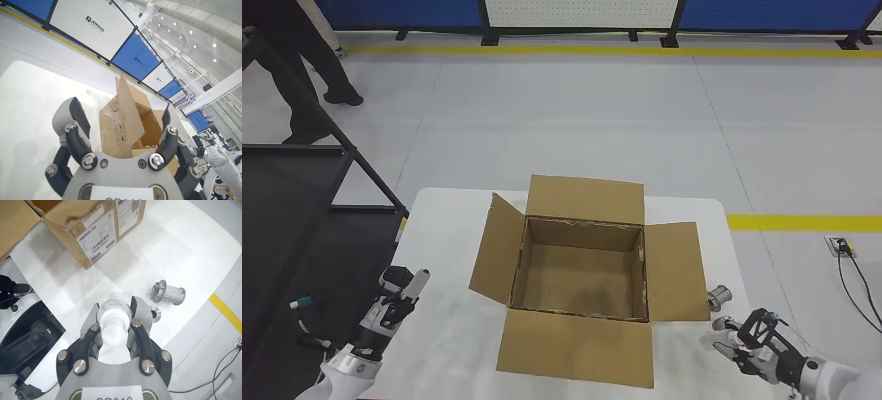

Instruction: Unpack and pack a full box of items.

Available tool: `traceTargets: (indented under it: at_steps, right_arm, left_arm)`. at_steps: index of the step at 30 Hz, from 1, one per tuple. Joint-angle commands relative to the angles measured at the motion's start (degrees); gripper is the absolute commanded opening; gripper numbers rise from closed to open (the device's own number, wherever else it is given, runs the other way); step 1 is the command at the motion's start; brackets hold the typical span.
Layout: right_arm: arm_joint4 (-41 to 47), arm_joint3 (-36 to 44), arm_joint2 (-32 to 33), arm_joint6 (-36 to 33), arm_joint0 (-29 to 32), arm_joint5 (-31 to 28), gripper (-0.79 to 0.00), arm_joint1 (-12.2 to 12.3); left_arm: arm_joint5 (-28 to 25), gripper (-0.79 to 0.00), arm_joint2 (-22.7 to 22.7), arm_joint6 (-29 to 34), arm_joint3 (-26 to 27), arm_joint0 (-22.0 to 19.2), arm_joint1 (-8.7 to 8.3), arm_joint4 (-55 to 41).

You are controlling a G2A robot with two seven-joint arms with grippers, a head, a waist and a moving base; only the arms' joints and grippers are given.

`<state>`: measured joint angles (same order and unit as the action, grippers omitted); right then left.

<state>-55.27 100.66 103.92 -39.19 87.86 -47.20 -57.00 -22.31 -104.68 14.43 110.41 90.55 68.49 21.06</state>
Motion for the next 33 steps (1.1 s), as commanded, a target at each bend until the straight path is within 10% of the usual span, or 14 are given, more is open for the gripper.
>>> traceTargets:
  at_steps: [1, 20, 26, 33]
  right_arm:
    - [-0.1, -1.3, -1.1, -1.8, -1.4, 0.3, -0.785, 0.2]
    - [-2.7, -9.2, -6.5, -2.8, -7.2, 2.0, -0.785, 1.2]
    - [-1.7, -9.9, -7.2, -3.4, -8.0, 1.4, -0.493, 1.6]
    - [0.1, -8.7, -6.5, -2.2, -7.1, -0.2, -0.431, 2.2]
  left_arm:
    - [0.0, 0.0, 0.0, 0.0, 0.0, 0.0, 0.0, 0.0]
    - [0.0, 0.0, 0.0, 0.0, 0.0, 0.0, 0.0, 0.0]
    - [0.0, 0.0, 0.0, 0.0, 0.0, 0.0, 0.0, 0.0]
    - [0.0, 0.0, 0.0, 0.0, 0.0, 0.0, 0.0, 0.0]
